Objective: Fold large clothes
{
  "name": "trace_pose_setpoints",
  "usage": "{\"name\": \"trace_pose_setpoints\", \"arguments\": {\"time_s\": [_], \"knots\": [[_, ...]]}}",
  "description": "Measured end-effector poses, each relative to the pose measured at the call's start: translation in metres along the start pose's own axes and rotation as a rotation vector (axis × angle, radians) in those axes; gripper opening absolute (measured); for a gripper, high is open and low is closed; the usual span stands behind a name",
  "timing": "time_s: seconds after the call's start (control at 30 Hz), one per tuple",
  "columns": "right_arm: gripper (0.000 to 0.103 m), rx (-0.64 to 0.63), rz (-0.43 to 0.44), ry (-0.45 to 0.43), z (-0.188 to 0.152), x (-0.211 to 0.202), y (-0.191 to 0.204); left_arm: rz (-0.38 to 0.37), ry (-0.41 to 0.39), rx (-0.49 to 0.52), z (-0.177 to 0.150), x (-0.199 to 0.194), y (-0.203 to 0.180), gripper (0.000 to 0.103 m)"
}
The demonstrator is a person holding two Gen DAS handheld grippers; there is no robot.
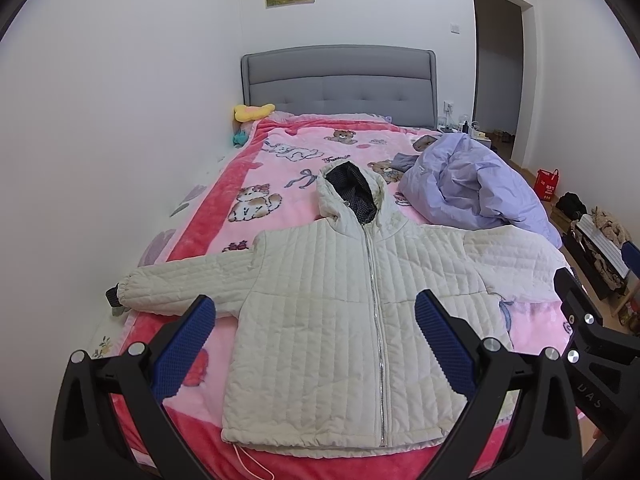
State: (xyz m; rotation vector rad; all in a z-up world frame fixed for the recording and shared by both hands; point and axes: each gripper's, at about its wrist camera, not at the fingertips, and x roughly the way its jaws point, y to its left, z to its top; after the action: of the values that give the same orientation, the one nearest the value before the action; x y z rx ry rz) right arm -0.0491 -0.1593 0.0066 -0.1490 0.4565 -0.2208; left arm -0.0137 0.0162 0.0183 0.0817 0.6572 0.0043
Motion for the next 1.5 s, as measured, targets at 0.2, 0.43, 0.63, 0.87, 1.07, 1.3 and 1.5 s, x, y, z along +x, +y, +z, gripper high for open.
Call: {"name": "trace_pose_setpoints", "arguments": {"time_s": [0.2,0.43,0.63,0.87,1.07,1.3,1.5], "knots": [[0.095,0.001,0.001,0.0,-0.001,-0.002,0.001,0.0,0.003,-0.002,0.001,0.001,0.001,0.098],[0.095,-0.003,0.003,0.001,0.0,-0.007,0.002,0.001,0.008,0.005,0.009,-0.001,0.008,0.098],[0.095,-0.005,0.004,0.004,0.0,-0.007,0.002,0.003,0.006,0.0,0.006,-0.003,0.008,0.098],[0.095,-0.009,0.008,0.021,-0.003,-0.005,-0.001,0.004,0.011,0.005,-0.002,0.0,-0.001,0.098],[0.095,0.075,0.087,0.06,-0.004,0.003,-0.015,-0.028,0.031,0.019,-0.003,0.012,-0.007,0.098],[0.095,0.211,0.051,0.037,-0.015,0.029,-0.054,-0.02,0.015,0.069,-0.004,0.033,-0.037,0.098],[0.095,0.299,-0.038,-0.051,-0.052,0.062,-0.132,-0.04,-0.008,0.085,-0.009,0.062,-0.088,0.098]]}}
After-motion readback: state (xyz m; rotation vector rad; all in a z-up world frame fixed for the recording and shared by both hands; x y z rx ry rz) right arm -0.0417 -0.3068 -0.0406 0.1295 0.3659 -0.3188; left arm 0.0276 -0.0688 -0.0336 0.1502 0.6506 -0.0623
